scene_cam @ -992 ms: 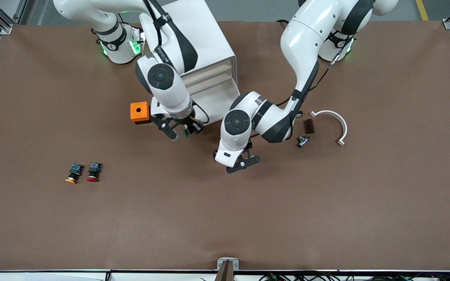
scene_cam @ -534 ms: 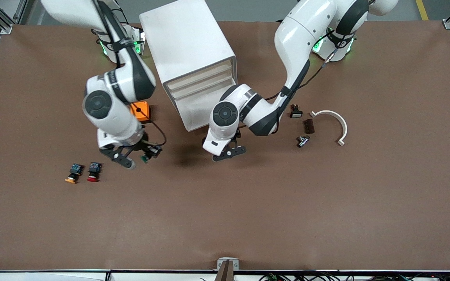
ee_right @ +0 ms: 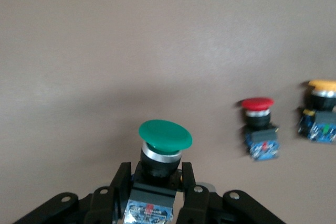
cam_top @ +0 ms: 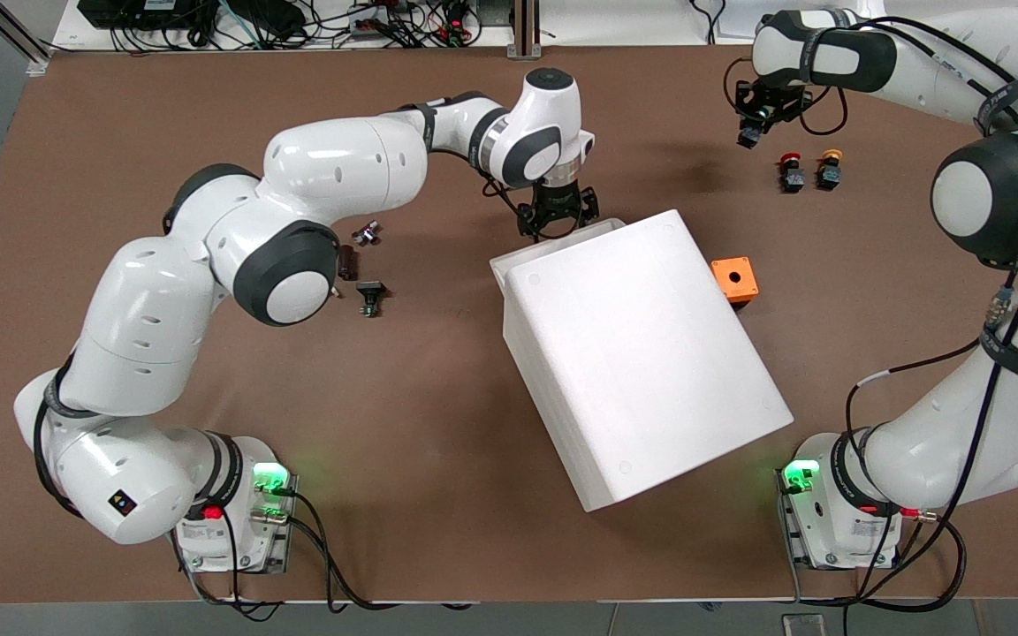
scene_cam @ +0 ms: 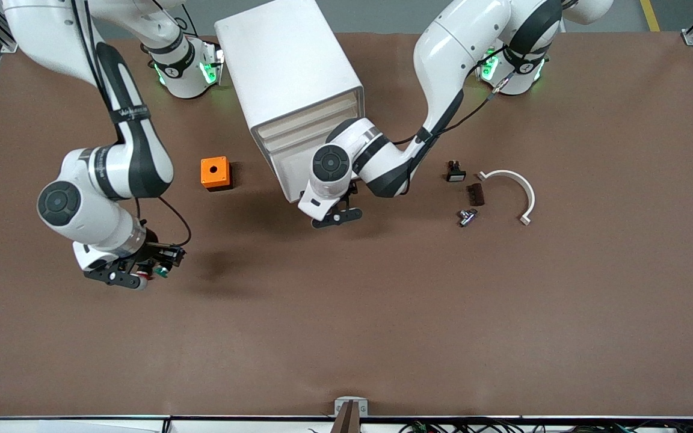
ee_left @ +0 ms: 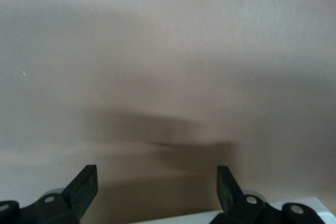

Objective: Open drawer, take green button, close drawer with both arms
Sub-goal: 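Carry the green button beside the red button while the left gripper pushes drawer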

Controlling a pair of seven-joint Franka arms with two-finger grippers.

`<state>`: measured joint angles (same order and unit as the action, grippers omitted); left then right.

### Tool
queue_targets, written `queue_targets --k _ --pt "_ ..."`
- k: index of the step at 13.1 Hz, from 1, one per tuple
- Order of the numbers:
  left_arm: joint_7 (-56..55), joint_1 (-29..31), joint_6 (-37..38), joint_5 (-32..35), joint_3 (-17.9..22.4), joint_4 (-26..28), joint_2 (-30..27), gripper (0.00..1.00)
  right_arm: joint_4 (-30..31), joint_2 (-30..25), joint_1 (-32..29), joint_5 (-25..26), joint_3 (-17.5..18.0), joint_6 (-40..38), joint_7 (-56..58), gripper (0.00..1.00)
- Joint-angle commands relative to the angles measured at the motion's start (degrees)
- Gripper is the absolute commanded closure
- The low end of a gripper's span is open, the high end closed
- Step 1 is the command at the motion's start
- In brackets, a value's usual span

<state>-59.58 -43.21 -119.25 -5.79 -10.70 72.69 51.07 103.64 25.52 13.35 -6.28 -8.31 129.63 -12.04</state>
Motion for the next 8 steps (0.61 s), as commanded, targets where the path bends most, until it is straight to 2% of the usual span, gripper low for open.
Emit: queue_targets --k 1,3,8 --pt "0.87 0.58 -0.37 -0.01 -2.38 1.32 -1.06 0.0 -3.0 4.18 -2.97 -0.22 1.19 -0.17 8.93 1.0" --pt "0.87 0.93 -0.2 -0.1 -4.14 1.41 -0.98 0.0 -5.1 6.9 -3.77 -0.22 1.19 0.79 12.72 1.0" --pt "0.79 0.93 -0.28 -3.7 -5.55 2.81 -0.98 0.0 -7.92 11.57 -4.12 -1.28 1.46 1.76 19.42 0.99"
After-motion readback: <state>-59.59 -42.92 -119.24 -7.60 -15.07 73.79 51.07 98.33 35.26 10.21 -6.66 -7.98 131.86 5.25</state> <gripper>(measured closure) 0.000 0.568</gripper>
